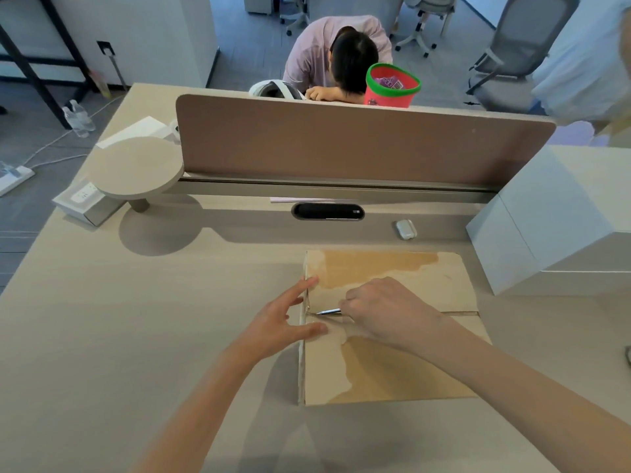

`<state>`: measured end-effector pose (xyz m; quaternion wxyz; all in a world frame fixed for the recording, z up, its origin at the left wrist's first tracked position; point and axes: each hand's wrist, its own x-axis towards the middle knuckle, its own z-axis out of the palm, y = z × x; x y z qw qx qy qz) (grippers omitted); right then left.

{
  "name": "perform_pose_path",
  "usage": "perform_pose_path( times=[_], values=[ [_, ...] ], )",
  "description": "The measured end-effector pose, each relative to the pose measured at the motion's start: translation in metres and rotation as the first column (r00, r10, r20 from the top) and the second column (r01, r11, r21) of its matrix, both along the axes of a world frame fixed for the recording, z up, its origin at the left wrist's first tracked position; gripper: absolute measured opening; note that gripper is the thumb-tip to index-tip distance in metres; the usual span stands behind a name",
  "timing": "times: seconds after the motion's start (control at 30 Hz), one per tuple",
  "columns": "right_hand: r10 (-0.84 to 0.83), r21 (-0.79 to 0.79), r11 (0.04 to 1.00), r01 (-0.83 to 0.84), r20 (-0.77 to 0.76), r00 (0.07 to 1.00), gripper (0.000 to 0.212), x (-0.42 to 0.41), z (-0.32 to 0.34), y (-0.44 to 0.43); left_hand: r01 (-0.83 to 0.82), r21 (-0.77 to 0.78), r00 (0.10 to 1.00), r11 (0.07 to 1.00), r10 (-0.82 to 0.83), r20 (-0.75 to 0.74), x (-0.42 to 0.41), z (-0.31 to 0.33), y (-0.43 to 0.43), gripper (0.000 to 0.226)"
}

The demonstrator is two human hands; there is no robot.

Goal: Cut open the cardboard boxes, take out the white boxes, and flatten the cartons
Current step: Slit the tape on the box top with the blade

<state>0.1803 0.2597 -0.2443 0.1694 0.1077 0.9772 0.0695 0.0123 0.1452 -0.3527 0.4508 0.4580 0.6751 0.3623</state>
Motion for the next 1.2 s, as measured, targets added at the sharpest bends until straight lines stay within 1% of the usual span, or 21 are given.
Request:
perform_pose_path(
  times=[0.03,0.07,0.13,0.23,0.3,0.33,0.4,0.47,0.5,0.67,0.73,0.8,0.87,0.93,1.0,1.13,1.2],
  values=[
    [-0.002,0.031,1.000,0.002,-0.015,1.000,0.021,0.003,-0.001,0.002,0.000,-0.002,1.000,1.000,0.000,0.000,0.000,0.000,0.000,0.082],
    [-0.019,0.038,0.999,0.019,-0.007,1.000,0.021,0.006,-0.002,0.003,-0.003,-0.004,1.000,1.000,0.003,0.000,0.000,0.000,0.000,0.082],
    [-0.018,0.045,0.999,0.019,-0.009,1.000,0.015,0.011,-0.005,0.004,-0.006,-0.002,1.000,1.000,0.006,-0.006,0.000,0.000,0.001,0.083],
    [-0.033,0.049,0.998,0.036,-0.052,0.998,0.025,0.012,-0.001,0.002,0.005,-0.006,1.000,1.000,-0.005,-0.014,0.000,0.001,0.002,0.083],
    [-0.026,0.039,0.999,0.030,-0.109,0.994,0.028,0.012,-0.005,0.004,0.003,-0.008,1.000,1.000,-0.003,-0.014,0.000,0.001,0.002,0.083],
    [-0.028,0.032,0.999,0.031,-0.108,0.994,0.029,0.009,-0.003,0.002,0.000,-0.008,1.000,1.000,0.000,-0.016,0.000,0.000,0.002,0.083],
    [-0.018,0.013,1.000,0.020,-0.112,0.994,0.028,0.004,-0.001,-0.003,0.004,-0.008,1.000,1.000,-0.004,-0.027,0.000,0.000,0.002,0.083],
    [0.013,-0.002,1.000,-0.013,-0.126,0.992,0.022,0.002,-0.004,-0.005,0.020,-0.011,0.999,1.000,-0.021,-0.050,0.001,0.000,0.002,0.083],
    [0.012,-0.002,1.000,-0.013,-0.112,0.994,0.020,0.002,-0.004,-0.005,0.027,-0.012,0.998,1.000,-0.028,-0.061,0.001,0.001,0.002,0.084],
    [0.016,0.008,1.000,-0.016,-0.064,0.998,0.032,0.000,-0.008,-0.004,0.040,0.003,0.994,0.999,-0.040,-0.101,0.001,0.001,0.001,0.083],
    [0.040,0.026,0.999,-0.039,-0.037,0.999,0.026,-0.003,-0.003,-0.007,0.047,0.009,0.993,0.999,-0.046,-0.109,0.001,0.001,0.002,0.082],
    [0.048,0.024,0.999,-0.048,0.034,0.998,0.009,-0.003,0.000,-0.007,0.052,0.008,0.992,0.999,-0.051,-0.114,-0.001,0.000,0.003,0.082],
    [0.014,0.032,0.999,-0.016,0.075,0.997,0.017,0.001,0.003,-0.003,0.053,0.003,0.991,0.999,-0.053,-0.127,-0.002,-0.002,0.002,0.082],
    [-0.005,0.043,0.999,0.001,0.083,0.997,0.020,0.005,0.008,-0.001,0.059,0.004,0.981,0.998,-0.058,-0.185,-0.003,-0.001,0.001,0.083],
    [-0.023,0.041,0.999,0.019,0.096,0.995,0.022,0.009,0.010,0.002,0.084,0.015,0.954,0.996,-0.076,-0.289,-0.002,0.001,0.000,0.084],
    [-0.025,0.046,0.999,0.019,0.120,0.993,0.024,0.018,0.015,0.007,0.191,0.124,0.858,0.974,-0.104,-0.502,0.000,0.003,0.003,0.074],
    [-0.040,0.034,0.999,0.036,0.117,0.992,0.024,0.027,0.018,0.014,0.232,0.178,0.827,0.956,-0.097,-0.554,0.007,0.005,0.006,0.069]
  ],
)
